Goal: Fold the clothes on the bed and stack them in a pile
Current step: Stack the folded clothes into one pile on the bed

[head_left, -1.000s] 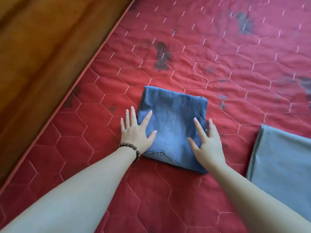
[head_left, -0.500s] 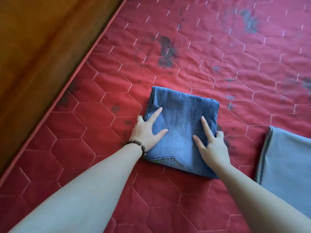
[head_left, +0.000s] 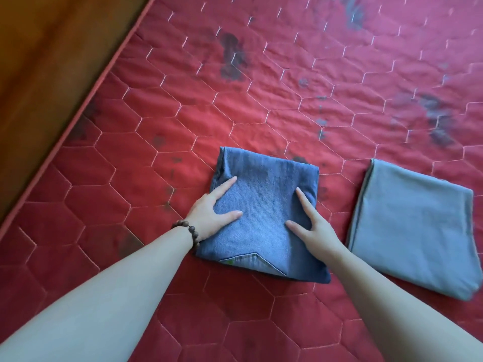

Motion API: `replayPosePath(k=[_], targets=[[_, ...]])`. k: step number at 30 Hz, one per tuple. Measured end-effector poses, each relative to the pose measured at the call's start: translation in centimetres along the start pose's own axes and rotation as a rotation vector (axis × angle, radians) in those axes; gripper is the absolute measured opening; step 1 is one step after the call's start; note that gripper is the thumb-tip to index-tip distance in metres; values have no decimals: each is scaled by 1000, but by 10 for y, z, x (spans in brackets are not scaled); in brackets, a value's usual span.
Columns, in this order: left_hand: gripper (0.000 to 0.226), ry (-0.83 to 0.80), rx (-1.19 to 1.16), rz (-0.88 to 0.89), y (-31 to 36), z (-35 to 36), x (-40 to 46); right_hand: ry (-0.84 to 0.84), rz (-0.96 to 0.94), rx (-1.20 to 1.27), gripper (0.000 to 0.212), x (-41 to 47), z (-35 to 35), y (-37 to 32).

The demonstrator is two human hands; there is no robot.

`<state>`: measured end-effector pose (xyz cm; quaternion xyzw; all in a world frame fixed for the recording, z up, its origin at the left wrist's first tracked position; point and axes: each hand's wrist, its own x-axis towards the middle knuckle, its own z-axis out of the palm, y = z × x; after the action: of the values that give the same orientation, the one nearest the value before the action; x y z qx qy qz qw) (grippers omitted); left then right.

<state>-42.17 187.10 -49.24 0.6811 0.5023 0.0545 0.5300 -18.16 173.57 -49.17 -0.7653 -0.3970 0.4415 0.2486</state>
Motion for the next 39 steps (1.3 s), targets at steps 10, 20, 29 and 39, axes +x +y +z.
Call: replayPosePath(k=[10, 20, 29, 39], targets=[[80, -9, 4, 108, 92, 43, -4, 127, -91, 100, 79, -43, -86, 10], [81, -57, -41, 346, 222, 191, 28, 300, -91, -13, 79, -83, -259, 94], [72, -24, 111, 269, 193, 284, 60, 212, 15, -107, 78, -57, -268, 190], [69, 74, 231, 284, 188, 284, 42, 333, -13, -93, 68, -69, -240, 197]])
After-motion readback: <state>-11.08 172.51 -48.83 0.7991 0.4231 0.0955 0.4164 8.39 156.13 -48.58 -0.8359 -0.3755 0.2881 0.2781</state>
